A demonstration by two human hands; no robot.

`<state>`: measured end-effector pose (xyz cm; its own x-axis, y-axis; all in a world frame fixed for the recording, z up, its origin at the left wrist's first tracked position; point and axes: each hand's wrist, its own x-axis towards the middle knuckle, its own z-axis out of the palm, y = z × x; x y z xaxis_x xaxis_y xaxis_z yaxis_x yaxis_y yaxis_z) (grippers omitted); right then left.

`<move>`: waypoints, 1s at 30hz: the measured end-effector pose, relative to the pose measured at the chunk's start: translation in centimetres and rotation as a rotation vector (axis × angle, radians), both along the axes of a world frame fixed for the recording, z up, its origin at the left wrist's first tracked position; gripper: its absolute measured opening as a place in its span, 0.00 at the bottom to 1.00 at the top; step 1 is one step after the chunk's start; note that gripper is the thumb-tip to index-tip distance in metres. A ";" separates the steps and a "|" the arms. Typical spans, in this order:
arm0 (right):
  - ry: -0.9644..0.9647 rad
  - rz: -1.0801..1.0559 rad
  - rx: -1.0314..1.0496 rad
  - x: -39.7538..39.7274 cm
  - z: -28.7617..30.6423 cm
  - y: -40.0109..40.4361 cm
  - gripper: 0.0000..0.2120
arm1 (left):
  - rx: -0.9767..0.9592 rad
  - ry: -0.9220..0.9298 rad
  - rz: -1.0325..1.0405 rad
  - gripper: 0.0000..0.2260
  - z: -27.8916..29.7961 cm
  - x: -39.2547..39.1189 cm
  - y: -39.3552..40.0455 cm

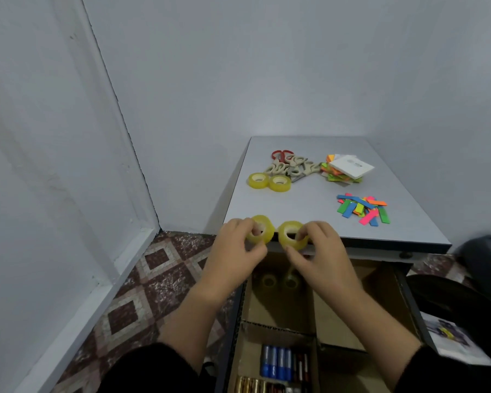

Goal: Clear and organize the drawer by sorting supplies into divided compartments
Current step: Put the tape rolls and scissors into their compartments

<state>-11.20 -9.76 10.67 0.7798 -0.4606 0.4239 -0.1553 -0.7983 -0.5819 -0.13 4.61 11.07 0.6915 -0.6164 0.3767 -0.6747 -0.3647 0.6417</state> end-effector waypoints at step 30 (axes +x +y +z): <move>1.041 -0.148 -0.535 1.0 -7.8 2.4 0.08 | 1.074 -0.583 -0.174 0.07 -8.4 -1.3 -3.0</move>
